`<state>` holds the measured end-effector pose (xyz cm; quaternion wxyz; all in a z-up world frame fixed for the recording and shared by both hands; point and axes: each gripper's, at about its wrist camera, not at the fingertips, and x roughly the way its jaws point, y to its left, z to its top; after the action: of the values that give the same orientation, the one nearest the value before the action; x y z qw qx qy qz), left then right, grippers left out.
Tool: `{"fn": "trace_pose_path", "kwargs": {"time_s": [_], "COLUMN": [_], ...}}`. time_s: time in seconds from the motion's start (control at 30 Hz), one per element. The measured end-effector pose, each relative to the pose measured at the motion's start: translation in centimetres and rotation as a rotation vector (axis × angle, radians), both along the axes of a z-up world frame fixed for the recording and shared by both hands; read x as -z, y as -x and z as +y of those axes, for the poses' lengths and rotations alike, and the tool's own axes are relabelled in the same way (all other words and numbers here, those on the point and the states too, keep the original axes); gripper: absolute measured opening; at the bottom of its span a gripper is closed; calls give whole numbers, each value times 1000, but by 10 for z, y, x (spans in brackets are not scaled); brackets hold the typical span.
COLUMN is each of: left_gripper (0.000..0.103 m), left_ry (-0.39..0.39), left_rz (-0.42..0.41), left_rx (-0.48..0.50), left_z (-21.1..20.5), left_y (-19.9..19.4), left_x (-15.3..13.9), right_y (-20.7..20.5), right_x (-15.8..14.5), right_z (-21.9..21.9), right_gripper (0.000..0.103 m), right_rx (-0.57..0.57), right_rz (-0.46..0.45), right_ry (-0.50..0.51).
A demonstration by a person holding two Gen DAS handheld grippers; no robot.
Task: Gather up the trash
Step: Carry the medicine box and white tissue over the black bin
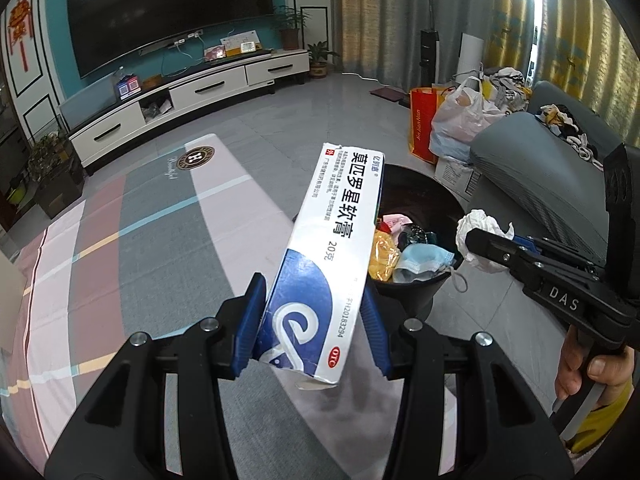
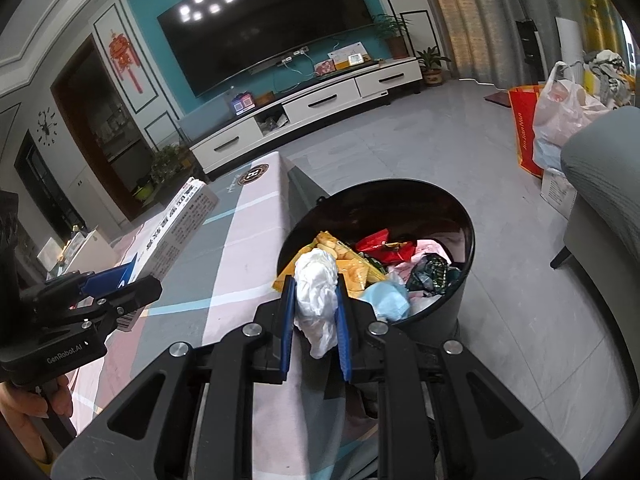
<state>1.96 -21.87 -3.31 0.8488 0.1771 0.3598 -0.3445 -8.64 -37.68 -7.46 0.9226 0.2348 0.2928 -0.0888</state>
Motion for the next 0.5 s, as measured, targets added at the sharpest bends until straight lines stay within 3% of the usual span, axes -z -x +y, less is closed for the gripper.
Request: {"fn": "trace_pose_path", "kwargs": {"time_s": [0.5], "left_gripper": [48], "left_ry": [-30], "left_rz": [-5], "left_rx": [61], "left_z": [-51], "left_y": [-10], "left_x": [10], "right_y": [-11], "right_x": [10], "right_z": [-24], "right_gripper": [19], "right_rx": [35], "right_rz": [1], "right_ry": [-10]}}
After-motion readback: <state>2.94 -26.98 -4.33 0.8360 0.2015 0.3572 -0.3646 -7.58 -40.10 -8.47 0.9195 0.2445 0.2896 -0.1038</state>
